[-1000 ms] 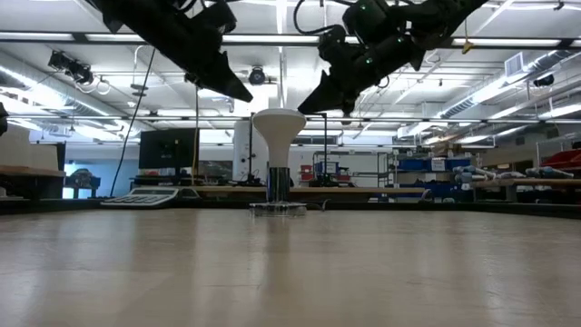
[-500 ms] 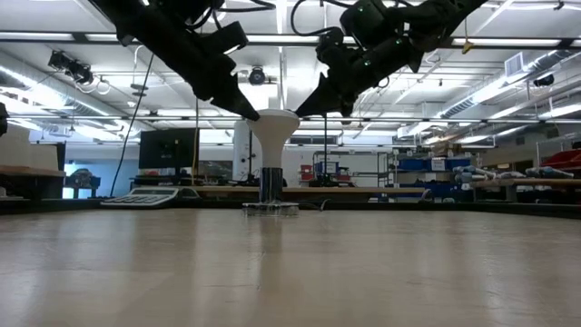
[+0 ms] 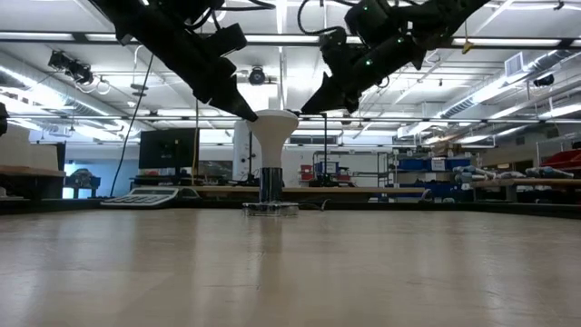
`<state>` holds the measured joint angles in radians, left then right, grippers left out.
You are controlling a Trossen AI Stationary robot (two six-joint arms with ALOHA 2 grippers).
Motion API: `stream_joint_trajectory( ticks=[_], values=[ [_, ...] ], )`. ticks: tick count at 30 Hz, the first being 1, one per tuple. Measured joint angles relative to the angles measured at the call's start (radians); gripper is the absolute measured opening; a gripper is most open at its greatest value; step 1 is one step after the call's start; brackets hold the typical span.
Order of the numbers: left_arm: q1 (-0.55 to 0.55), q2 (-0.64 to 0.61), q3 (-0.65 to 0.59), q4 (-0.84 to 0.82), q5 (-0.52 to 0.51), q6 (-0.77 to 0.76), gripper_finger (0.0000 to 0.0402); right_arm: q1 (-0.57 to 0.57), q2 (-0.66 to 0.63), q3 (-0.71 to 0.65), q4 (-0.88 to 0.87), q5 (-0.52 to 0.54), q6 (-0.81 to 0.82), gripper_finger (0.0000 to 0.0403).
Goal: Screw lightbulb
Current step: Insert the lightbulb into the lamp
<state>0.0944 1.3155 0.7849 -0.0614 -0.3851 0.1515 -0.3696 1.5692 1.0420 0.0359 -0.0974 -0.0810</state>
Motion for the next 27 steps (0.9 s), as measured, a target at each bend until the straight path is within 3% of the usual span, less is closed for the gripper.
stream_joint_trajectory(
  ticks=[14,27],
  values=[
    [0.0,-0.001,0.0,-0.001,0.012,0.0,0.0,-0.045,0.101,0.005,0.153,-0.032,-0.023,0.0008],
    [0.003,-0.002,0.0,-0.026,0.005,0.001,0.0,-0.016,0.112,0.007,0.136,-0.067,-0.001,0.0008]
  ],
)
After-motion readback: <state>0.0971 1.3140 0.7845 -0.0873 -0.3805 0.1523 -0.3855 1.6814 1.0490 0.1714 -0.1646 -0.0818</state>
